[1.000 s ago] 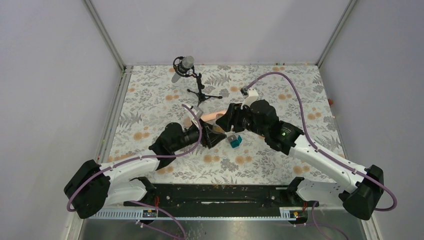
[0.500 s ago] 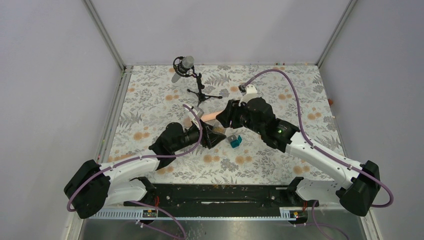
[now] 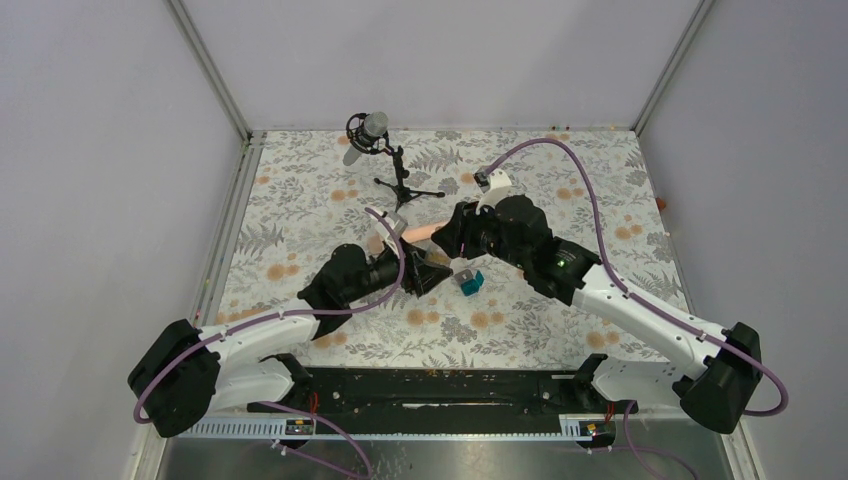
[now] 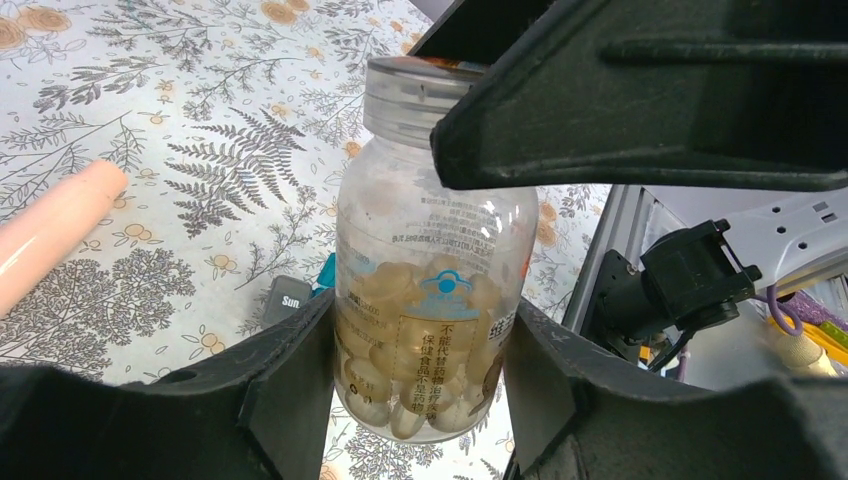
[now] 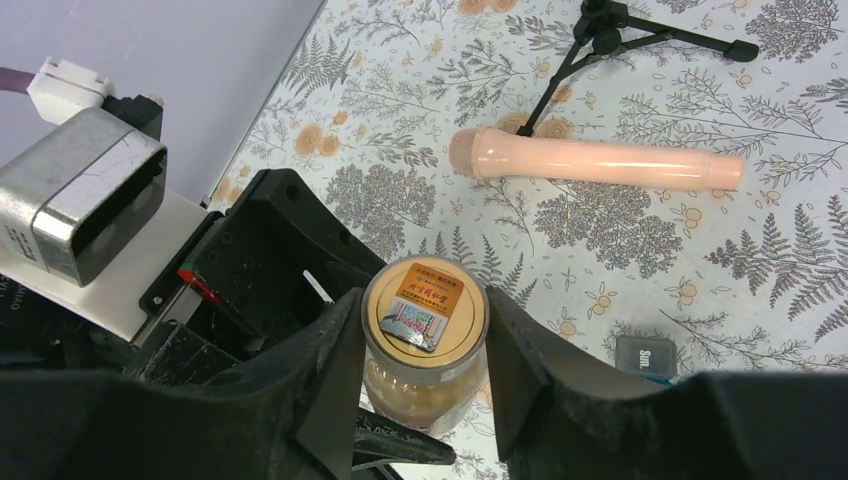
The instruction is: Sort the pills into containers
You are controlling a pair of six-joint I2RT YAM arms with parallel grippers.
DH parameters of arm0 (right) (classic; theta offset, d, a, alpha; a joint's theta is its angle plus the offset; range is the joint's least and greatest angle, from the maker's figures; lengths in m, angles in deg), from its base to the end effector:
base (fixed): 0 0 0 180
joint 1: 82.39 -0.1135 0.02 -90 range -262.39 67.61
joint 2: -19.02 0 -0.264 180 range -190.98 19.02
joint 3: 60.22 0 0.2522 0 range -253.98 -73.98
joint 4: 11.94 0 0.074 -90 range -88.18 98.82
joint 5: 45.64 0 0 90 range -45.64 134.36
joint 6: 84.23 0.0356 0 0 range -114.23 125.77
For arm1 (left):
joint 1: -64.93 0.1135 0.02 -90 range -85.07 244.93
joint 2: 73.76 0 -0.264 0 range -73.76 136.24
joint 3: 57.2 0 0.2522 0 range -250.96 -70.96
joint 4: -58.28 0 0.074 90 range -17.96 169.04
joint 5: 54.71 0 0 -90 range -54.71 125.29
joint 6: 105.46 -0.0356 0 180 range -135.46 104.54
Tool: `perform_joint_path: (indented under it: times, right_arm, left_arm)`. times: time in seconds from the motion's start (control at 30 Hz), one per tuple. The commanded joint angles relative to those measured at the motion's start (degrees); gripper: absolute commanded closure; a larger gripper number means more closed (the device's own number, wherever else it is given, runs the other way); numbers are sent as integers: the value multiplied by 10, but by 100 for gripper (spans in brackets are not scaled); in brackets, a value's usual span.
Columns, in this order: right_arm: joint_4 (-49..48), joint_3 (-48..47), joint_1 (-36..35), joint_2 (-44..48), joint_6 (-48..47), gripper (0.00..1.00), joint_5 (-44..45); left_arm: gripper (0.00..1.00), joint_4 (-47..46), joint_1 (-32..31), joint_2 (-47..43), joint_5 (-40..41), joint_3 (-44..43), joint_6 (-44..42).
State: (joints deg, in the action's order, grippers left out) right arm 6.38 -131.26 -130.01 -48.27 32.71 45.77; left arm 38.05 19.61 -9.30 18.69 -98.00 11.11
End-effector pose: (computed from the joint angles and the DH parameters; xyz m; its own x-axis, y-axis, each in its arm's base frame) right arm 0.1866 0.2031 0.3460 -0.4785 0.1476 -0.8656 -0.5672 0.7006 0.4330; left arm 0.1651 -0.1814 0.2440 -0.4321 -0.1727 -0.8851 0.7700 0.4403 -0.4618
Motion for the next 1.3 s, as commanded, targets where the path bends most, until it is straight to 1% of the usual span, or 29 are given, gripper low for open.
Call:
perform_joint_path:
  times: [0.0,0.03,0.07,0.13,0.17,0.23,0.27,0.33,0.4,0.5,0.6,0.67,0.7,0.73,0.77,0.8,0.83,0.87,0.9,0.93,1.0,1.07,1.1,1.17,1.27]
  right_arm:
    - [-1,-23,-2,16,5,55,-19]
    - [1,-25,-2,18,5,57,-31]
    - [7,-26,-2,17,3,63,-35]
    - [12,-29,2,21,-12,78,-53]
    - [14,-29,6,24,-20,88,-64]
    - [13,-25,18,32,-44,100,-104]
    - [12,-24,29,36,-57,100,-134]
    - [-6,-14,47,47,-96,100,-231]
    - [-19,-9,52,61,-137,100,-311]
    - [26,-33,58,55,-206,100,-410]
    - [91,-61,73,38,-272,100,-527]
    - [138,-81,80,31,-308,100,-562]
    - [148,-87,80,32,-309,100,-545]
    - [149,-91,81,31,-298,100,-506]
    - [145,-99,80,29,-268,91,-455]
    - [134,-103,80,26,-230,62,-371]
    - [125,-107,80,22,-193,34,-306]
    - [117,-108,80,17,-159,18,-259]
    - [109,-107,79,13,-123,10,-226]
    - [95,-103,78,11,-89,7,-204]
    - [65,-80,60,17,-35,6,-124]
    - [35,-59,24,25,-21,8,-41]
    - [31,-58,7,24,-20,11,9]
    - [41,-72,-17,14,-17,22,55]
    - [80,-115,-37,-17,-6,30,106]
  left_arm:
    - [100,-40,0,-12,11,-23,-7]
    - [100,-41,0,-14,11,-23,-6]
    - [100,-42,0,-15,11,-22,-5]
    - [100,-47,0,-19,8,-19,-4]
    - [100,-48,0,-20,5,-18,-3]
    - [100,-48,0,-28,-17,-15,-6]
    - [100,-50,1,-32,-55,-14,-16]
    - [100,-36,2,-45,-150,-21,-46]
    - [100,-30,1,-63,-200,-21,-64]
    - [100,-9,3,-75,-241,-28,-100]
    - [100,20,6,-69,-310,-53,-133]
    - [100,44,6,-61,-337,-71,-151]
    - [100,60,5,-58,-327,-79,-157]
    - [100,67,6,-54,-316,-84,-163]
    - [100,72,6,-52,-298,-87,-169]
    - [100,80,6,-51,-265,-89,-172]
    - [100,81,7,-51,-231,-88,-174]
    - [100,82,6,-49,-191,-88,-175]
    - [100,83,6,-47,-146,-87,-172]
    - [100,86,6,-43,-112,-88,-172]
    - [100,95,7,-33,-50,-96,-165]
    - [100,94,6,-23,-13,-99,-157]
    - [100,88,7,-19,-4,-98,-150]
    - [100,83,6,-13,6,-97,-144]
    - [100,79,7,-9,14,-95,-134]
